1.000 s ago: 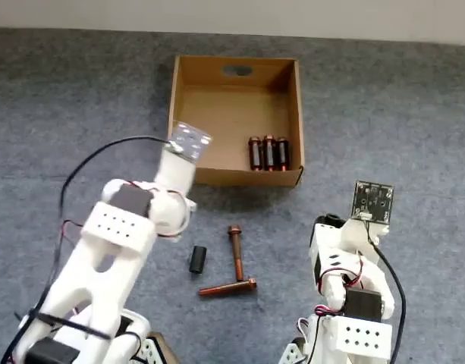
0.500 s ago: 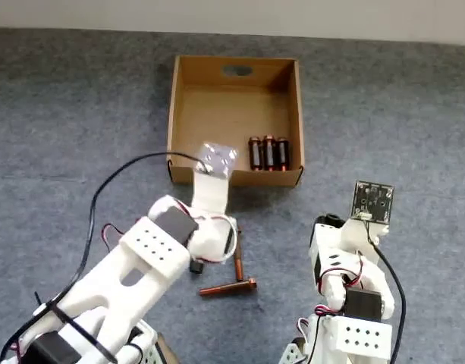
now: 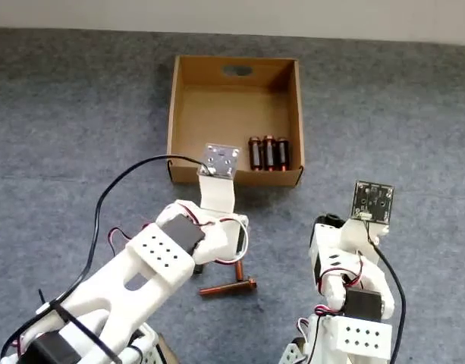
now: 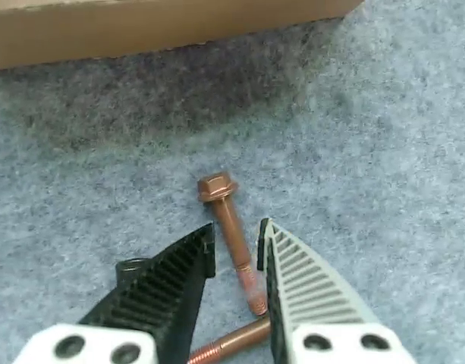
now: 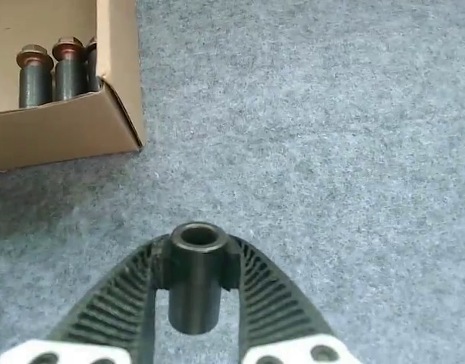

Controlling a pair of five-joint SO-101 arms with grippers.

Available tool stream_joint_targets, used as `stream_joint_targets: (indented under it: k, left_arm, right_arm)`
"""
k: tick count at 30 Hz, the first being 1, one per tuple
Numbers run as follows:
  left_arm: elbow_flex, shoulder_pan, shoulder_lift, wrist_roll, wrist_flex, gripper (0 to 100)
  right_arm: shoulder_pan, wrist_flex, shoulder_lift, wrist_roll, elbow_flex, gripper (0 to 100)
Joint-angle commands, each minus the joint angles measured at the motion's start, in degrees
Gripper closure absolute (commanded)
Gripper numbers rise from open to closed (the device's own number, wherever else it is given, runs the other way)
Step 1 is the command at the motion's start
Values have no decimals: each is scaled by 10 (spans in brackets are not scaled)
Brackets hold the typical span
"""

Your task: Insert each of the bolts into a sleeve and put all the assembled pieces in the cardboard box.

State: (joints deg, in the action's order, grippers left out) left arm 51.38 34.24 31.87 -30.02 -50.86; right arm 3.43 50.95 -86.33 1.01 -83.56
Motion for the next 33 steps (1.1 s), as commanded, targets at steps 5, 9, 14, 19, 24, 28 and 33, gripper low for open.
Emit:
stream_joint_targets:
  k: [5,9,14,19,24,28,33]
  left_arm:
    - [-1,3,-1,-5,7,880]
    - [-5,2,-44,-15,9,832]
    - [-34,4,-141,-58,7,776]
    - [-77,1,-195,-58,10,835]
    - [-92,1,-229,-58,11,864]
    - [-92,1,-264,-80,44,864]
    - [-92,1,-282,-90,91,864]
  right_arm:
    - [5,-13,-9,-3,4,993]
    - [5,-13,-9,-3,4,993]
    - [5,-13,-9,-3,4,993]
    - [5,-13,-9,-3,4,993]
    - [5,-13,-9,-3,4,993]
    - [5,-13,-9,-3,4,993]
    - [5,-12,-9,-3,4,993]
